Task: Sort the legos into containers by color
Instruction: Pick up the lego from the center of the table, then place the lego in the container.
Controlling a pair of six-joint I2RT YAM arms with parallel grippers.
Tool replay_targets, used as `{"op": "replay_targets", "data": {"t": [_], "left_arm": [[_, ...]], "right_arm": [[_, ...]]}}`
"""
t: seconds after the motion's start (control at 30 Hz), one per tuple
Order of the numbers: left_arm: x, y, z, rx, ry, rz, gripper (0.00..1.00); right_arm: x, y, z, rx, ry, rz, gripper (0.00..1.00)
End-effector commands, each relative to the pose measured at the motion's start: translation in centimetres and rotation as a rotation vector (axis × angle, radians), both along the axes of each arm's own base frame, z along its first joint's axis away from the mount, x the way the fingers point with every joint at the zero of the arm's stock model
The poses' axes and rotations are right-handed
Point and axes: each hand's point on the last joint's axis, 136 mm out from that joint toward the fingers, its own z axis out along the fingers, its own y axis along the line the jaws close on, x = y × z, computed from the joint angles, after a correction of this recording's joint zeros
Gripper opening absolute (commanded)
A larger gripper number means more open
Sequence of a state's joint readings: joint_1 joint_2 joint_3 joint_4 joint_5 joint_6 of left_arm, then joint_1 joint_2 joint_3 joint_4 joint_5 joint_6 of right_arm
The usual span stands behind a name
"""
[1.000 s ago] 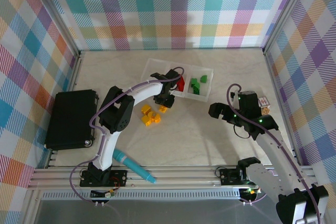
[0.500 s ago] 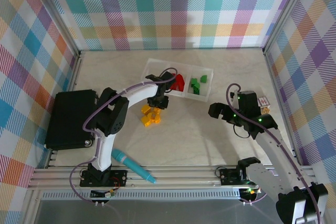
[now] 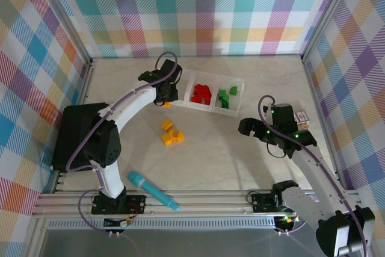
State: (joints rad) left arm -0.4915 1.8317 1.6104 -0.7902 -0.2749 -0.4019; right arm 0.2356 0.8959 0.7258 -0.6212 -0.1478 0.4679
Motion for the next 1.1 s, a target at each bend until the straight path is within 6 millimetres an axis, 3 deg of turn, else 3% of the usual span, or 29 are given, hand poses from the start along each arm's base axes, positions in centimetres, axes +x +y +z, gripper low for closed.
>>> {"op": "replay_targets", "data": {"t": [0.0,0.2,0.43,0.6,0.73,0.83,1.07], "left_arm": [[3.8,-0.7,2.0,-0.019,-0.119,0.001,0.17],[8.9,-3.0,1.3,-0.013,-0.172,-0.036,0.16],[11.8,-4.4,-1.7,-0.005,-0.147,-0.029,0.17],[12.3,-4.3,-3.4,0.001,-0.119,-0.022,0.21],[12.1,-3.9,-4.3,0.016,-0.093,-0.016,0.42],[11.7,-3.7,-4.7,0.024,-0.078,-0.013,0.46],[10.9,-3.4,-2.4,-0.005,-0.132,-0.02,0.56]], "right_arm": [[0.8,0.3,1.3,0.033,-0.031,-0.009,0.99],[0.8,0.3,0.8,0.024,-0.016,-0.006,0.99],[0.9,0.0,0.4,0.0,-0.014,-0.008,0.99],[0.9,-0.1,0.0,-0.012,-0.008,-0.008,0.99],[1.0,0.0,-0.4,-0.005,-0.001,-0.007,0.99],[1.0,0.4,-0.7,0.017,0.011,-0.007,0.99],[0.5,0.5,-0.3,0.036,0.014,-0.004,0.99]]}}
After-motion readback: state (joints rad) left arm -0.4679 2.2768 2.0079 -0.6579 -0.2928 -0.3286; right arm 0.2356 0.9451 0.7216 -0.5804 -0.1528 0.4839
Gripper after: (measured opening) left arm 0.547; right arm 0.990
